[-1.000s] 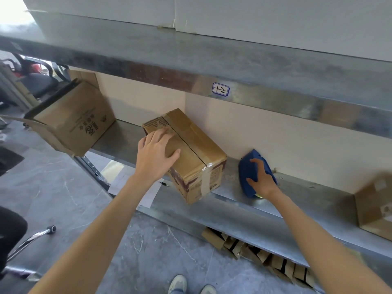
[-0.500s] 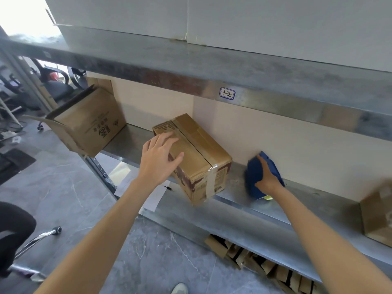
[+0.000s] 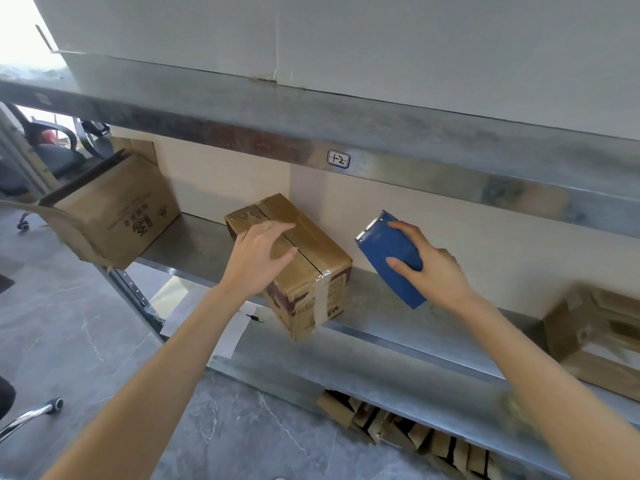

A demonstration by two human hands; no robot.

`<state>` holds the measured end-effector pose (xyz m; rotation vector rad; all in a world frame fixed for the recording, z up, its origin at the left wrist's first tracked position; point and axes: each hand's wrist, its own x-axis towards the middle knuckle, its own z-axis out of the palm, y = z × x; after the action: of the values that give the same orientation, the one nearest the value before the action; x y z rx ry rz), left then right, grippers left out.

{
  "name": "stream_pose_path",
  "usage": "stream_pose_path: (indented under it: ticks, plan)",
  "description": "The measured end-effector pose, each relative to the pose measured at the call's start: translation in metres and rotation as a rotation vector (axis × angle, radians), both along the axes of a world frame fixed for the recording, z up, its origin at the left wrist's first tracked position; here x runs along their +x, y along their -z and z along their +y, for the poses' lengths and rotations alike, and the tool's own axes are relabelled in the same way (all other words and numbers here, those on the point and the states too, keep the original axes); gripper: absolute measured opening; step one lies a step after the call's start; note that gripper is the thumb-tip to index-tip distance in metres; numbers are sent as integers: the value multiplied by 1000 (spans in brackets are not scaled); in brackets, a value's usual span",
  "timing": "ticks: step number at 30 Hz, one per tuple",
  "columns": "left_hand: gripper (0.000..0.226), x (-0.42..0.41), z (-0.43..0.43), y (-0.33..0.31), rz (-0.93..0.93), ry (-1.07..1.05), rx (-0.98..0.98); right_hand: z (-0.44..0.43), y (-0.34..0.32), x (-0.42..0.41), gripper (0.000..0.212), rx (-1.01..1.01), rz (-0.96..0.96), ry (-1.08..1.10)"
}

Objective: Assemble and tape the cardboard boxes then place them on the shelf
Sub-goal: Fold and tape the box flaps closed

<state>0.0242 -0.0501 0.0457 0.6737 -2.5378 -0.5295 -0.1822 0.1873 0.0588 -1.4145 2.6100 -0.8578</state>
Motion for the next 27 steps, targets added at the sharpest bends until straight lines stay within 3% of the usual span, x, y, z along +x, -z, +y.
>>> stream_pose_path:
  ticks: [5,13,19,27]
  plan:
    - [46,-2,3,-13,96,162,239,-14,-22,19,44,8,15,-209]
    - [43,10,0,-32,84,340,553,-28,-26,51,57,71,176,-418]
    - [39,23,-1,-35,32,400,582,-28,-28,65,56,109,234,-461]
    - [53,30,-1,-31,80,447,617,-25,-28,87,52,28,281,-457]
